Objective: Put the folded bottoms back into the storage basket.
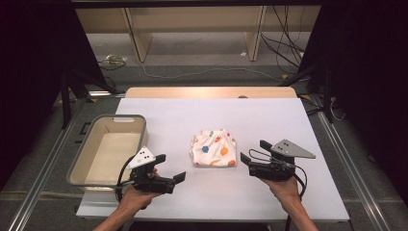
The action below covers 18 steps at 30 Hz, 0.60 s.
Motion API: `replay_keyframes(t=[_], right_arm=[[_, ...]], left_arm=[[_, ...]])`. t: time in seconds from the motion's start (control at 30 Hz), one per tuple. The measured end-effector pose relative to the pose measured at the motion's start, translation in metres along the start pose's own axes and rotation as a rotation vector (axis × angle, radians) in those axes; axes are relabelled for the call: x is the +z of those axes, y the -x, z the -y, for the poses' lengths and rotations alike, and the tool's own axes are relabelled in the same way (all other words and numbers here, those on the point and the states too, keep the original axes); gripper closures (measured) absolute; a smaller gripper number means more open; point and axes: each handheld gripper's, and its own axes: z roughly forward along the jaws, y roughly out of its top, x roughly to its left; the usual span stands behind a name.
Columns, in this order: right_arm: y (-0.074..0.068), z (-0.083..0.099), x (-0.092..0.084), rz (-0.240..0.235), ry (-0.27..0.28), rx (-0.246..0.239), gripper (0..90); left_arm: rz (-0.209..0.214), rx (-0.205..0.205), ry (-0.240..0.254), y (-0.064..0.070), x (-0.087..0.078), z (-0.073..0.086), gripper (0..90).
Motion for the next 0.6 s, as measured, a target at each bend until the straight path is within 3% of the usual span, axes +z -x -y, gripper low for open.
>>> replay_keyframes(t=[0.37,0.6], right_arm=[[0.005,-0.002,0.011,-0.002,-0.018,0.011,17.0],[0.011,-0.003,0.017,-0.003,-0.027,0.022,17.2]], left_arm=[[-0.004,-0.053,-0.049,-0.005,0.007,0.000,1.7],[0.006,-0.114,-0.083,-0.008,0.016,0.001,2.1]])
